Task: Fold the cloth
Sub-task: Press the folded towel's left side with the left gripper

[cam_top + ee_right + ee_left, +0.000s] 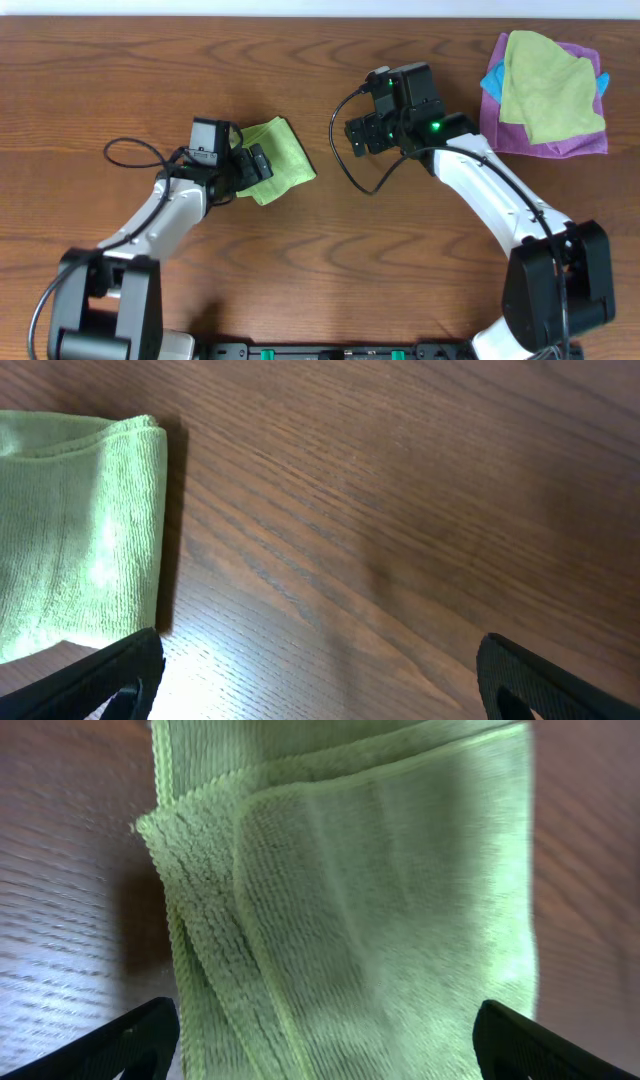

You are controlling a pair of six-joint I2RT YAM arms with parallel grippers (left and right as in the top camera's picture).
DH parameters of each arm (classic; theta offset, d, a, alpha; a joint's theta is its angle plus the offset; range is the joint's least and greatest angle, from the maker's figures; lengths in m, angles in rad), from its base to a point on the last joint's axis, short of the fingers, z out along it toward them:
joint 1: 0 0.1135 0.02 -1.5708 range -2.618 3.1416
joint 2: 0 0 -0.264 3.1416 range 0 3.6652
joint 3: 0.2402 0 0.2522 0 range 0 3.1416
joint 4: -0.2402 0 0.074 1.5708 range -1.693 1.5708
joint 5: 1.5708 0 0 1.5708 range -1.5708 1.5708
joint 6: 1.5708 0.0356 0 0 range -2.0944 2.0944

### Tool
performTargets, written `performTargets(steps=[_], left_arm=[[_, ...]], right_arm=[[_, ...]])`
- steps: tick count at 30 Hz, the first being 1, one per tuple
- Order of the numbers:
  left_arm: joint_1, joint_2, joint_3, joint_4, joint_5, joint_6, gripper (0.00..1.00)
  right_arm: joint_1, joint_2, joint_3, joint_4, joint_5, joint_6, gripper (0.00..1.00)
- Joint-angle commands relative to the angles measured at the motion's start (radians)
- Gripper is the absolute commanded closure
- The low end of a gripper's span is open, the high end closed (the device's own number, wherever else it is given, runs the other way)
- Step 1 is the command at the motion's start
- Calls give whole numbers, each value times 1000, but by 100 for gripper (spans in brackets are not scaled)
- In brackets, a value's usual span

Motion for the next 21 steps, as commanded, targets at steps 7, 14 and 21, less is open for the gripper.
performTargets(steps=[7, 14, 21], left_arm=[[6, 80, 0, 108, 17, -49, 5], [6, 79, 1, 93, 16, -40, 5], [28, 61, 31, -18, 5, 3, 5]], right_arm=[[-5, -9, 15, 0, 7, -29, 1], [-5, -9, 15, 0, 7, -29, 1], [-5, -9, 15, -4, 7, -29, 1]])
